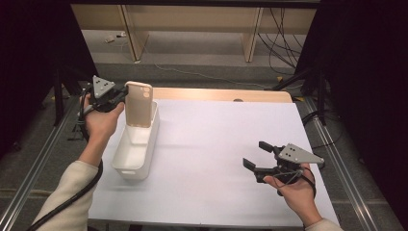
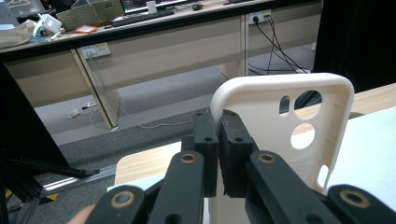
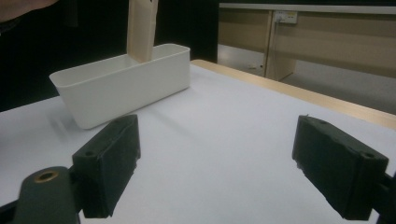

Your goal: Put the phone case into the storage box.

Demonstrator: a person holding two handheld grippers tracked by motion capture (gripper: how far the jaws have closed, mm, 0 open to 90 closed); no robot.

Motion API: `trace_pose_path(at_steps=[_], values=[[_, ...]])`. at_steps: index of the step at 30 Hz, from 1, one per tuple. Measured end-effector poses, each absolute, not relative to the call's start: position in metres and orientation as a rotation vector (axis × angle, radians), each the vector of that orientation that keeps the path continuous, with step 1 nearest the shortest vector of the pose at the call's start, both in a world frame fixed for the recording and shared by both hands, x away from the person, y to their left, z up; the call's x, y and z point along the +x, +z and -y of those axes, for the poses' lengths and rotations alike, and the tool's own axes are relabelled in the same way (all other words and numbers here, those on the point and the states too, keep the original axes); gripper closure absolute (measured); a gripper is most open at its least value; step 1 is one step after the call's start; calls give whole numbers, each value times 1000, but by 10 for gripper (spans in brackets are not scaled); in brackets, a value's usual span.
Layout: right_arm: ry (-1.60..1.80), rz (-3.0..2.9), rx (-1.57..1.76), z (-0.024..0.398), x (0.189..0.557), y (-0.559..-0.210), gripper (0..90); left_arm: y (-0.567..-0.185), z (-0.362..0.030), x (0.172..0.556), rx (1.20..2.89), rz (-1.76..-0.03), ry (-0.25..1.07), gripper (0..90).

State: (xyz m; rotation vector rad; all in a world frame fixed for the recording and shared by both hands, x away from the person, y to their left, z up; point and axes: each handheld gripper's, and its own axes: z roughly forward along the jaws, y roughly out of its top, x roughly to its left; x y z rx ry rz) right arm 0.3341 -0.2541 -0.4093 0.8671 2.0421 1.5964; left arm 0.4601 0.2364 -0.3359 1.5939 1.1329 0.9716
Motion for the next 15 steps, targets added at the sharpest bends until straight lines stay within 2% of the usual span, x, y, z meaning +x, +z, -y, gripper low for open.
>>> trace_pose_path(at_steps=[15], values=[[1602,-2038,854,254,335,-410,164,-339,-237,467,1602,-1140,978,864]])
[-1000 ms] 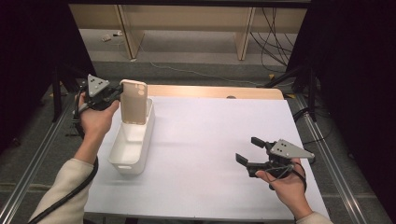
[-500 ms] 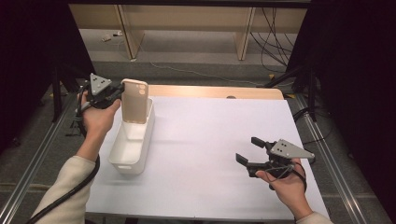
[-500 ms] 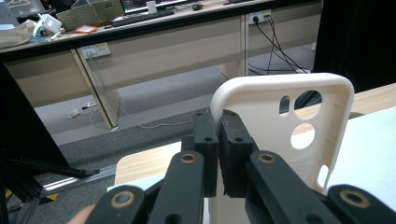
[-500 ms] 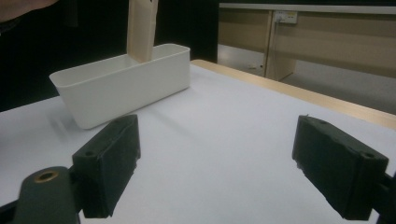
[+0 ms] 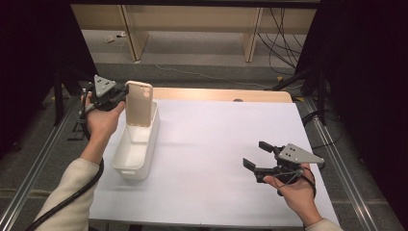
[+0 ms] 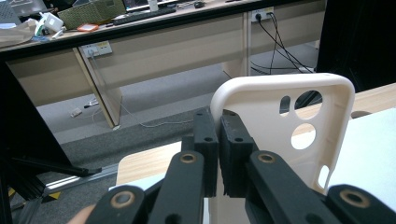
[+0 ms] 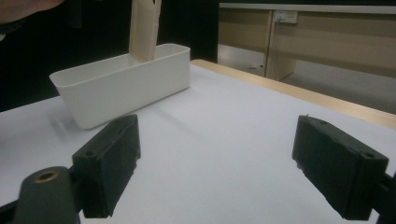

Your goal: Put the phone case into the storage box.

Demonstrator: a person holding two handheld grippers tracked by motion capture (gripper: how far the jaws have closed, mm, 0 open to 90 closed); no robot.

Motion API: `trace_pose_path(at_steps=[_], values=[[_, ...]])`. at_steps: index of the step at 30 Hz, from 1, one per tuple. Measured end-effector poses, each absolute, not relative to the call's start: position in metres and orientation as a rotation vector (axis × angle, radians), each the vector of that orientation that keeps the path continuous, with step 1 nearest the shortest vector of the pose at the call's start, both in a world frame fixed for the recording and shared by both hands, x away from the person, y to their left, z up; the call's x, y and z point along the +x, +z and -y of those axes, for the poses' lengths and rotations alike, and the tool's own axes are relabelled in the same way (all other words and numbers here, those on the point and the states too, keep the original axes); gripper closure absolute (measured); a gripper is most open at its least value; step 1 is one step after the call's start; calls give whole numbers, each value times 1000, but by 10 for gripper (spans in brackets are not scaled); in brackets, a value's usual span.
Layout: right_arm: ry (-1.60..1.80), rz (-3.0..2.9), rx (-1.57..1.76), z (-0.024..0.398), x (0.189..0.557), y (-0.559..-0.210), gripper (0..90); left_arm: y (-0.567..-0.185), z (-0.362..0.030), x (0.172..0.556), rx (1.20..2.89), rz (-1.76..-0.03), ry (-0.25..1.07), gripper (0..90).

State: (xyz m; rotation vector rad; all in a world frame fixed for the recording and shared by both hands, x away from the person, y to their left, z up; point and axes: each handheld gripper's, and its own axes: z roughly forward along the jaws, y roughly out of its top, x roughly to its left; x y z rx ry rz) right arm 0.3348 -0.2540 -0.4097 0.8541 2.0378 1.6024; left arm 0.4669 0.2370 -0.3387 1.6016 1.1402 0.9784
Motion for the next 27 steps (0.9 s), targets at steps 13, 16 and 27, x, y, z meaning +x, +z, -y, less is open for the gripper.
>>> trace_pose_path(at_steps=[13,16,27], values=[[1628,-2042,884,252,334,-410,163,-340,-236,474,1607,-1145,979,864],[1621,-2045,882,253,334,-410,164,-341,-236,475,1607,-1149,978,864],[1627,-2041,883,253,334,-411,163,-343,-237,481,1611,-1153,979,863]])
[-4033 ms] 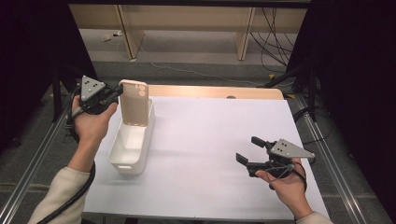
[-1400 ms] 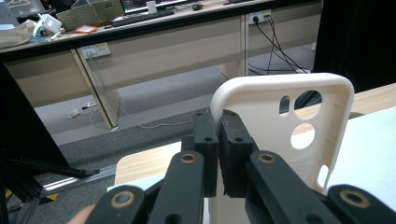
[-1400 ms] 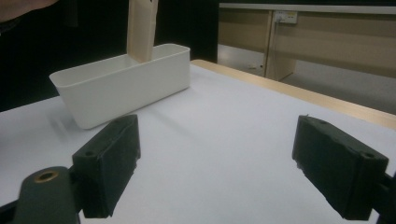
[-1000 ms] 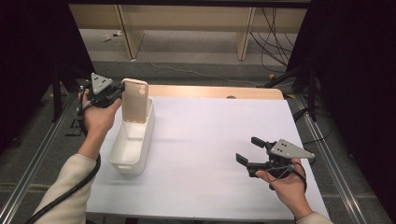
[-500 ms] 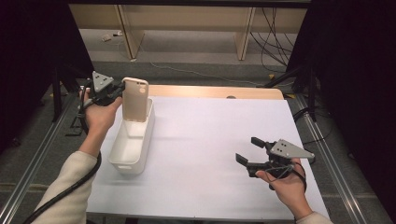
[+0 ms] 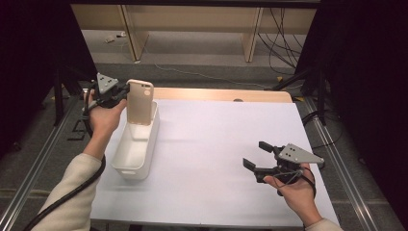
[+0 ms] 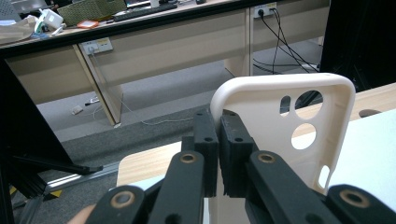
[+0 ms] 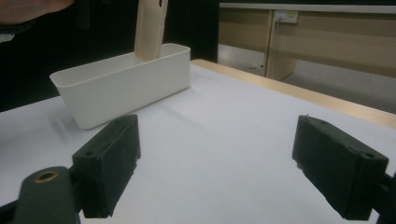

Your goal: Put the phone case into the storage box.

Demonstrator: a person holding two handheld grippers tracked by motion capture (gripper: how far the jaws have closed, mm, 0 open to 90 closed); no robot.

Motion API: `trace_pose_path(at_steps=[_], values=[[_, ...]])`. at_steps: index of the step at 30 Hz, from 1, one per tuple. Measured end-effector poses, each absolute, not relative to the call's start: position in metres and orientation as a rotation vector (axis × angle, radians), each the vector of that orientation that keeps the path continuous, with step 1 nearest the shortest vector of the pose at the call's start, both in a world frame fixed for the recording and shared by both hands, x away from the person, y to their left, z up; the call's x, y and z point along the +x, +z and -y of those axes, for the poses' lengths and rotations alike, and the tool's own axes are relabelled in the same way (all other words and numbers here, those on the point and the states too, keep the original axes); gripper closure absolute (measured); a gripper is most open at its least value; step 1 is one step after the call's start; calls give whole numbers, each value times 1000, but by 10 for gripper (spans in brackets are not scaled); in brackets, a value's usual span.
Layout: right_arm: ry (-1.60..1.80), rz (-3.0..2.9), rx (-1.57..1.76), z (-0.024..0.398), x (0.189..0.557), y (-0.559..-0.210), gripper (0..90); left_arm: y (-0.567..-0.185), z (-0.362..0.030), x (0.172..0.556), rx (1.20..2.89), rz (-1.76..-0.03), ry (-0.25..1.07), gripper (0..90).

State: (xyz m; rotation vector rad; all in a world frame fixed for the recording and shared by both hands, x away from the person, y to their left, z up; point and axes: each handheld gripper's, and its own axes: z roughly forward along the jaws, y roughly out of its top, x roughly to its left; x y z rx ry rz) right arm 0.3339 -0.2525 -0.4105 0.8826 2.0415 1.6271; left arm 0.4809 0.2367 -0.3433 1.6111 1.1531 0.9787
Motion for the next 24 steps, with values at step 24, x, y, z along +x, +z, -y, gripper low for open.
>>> trace_pose_path(at_steps=[24], values=[[1620,-2047,881,253,333,-410,163,-346,-237,490,1622,-1159,979,864]])
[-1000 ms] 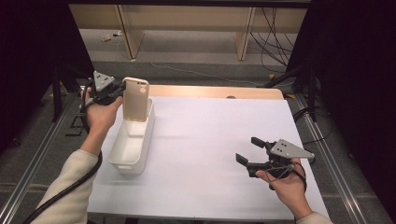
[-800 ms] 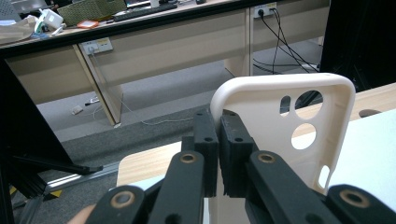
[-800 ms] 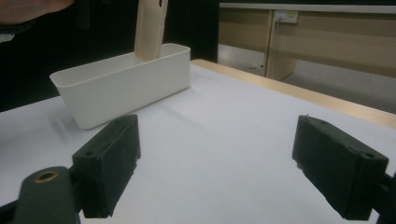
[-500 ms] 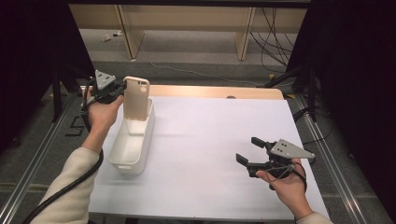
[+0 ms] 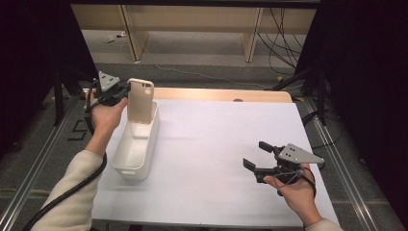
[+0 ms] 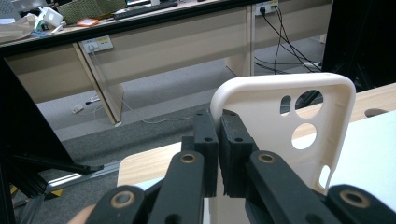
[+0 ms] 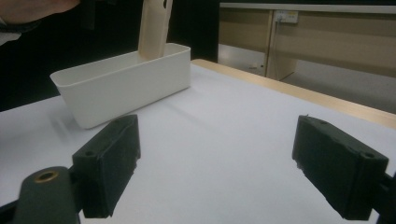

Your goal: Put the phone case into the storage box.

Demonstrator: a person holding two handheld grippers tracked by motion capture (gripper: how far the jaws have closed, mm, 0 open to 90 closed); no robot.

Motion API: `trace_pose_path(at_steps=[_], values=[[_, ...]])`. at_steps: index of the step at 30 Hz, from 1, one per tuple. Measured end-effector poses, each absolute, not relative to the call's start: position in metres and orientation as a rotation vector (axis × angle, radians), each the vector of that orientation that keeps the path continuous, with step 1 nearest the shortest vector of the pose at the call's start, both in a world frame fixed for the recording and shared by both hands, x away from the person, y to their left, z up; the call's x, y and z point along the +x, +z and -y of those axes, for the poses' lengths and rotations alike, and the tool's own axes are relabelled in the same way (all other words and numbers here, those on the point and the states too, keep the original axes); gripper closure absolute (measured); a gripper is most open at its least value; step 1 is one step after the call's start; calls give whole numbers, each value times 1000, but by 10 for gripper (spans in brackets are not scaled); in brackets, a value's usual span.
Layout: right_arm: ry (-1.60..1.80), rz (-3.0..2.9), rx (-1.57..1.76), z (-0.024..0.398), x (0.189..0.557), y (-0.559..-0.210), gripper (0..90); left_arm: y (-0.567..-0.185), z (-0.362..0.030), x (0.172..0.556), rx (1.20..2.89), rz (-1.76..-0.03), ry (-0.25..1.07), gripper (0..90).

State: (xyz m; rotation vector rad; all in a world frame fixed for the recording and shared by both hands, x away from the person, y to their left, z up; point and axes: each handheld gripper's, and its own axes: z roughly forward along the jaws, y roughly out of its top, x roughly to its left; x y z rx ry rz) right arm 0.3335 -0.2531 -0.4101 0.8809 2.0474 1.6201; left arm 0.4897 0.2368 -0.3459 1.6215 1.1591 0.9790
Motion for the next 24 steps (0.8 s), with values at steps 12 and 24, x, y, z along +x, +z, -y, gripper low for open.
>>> trace_pose_path(at_steps=[12,24], values=[[1615,-2052,877,254,334,-410,163,-350,-235,495,1629,-1167,978,864],[1615,-2053,877,254,333,-410,164,-354,-235,500,1638,-1176,977,863]])
